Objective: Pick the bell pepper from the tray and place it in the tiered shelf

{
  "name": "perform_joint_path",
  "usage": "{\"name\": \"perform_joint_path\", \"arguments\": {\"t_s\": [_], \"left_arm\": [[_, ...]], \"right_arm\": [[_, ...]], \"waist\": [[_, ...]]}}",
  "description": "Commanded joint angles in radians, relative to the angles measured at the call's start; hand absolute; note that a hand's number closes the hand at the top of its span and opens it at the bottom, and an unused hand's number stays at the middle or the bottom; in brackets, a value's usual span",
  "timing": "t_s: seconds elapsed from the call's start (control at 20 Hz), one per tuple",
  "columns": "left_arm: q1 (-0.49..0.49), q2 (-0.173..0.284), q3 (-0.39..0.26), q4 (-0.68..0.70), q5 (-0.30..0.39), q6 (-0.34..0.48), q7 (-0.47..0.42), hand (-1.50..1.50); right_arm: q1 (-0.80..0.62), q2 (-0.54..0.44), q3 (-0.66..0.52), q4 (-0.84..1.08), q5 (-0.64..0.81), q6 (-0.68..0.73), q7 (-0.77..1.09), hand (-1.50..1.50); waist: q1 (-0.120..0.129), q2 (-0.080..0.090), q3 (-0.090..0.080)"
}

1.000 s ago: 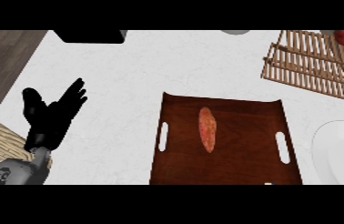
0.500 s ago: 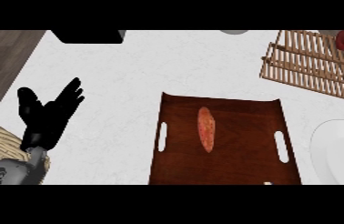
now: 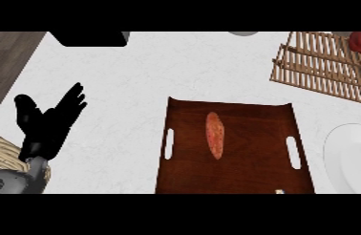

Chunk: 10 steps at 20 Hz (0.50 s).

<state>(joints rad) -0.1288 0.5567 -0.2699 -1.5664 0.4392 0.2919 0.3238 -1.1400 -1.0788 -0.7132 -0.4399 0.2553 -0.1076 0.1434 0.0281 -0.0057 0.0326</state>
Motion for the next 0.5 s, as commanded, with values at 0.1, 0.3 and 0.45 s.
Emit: {"name": "perform_joint_path", "arguments": {"t_s": [0.1, 0.3, 0.45], "left_arm": [[0.055, -0.087, 0.001, 0.113, 0.029, 0.001, -0.053, 0.00], [0.104, -0.085, -0.007, 0.091, 0.037, 0.000, -0.065, 0.00], [0.126, -0.067, -0.001, 0.073, 0.036, 0.011, -0.053, 0.00]], "right_arm": [[0.035, -0.096, -0.086, 0.080, -0.056, 0.012, -0.001, -1.50], [0.106, -0.169, -0.145, 0.126, -0.106, 0.113, -0.039, -1.50], [0.160, -0.231, -0.160, 0.151, -0.118, 0.214, -0.076, -1.50]], "waist": [[-0.013, 0.027, -0.031], [-0.017, 0.022, -0.030], [-0.019, 0.020, -0.028]]}}
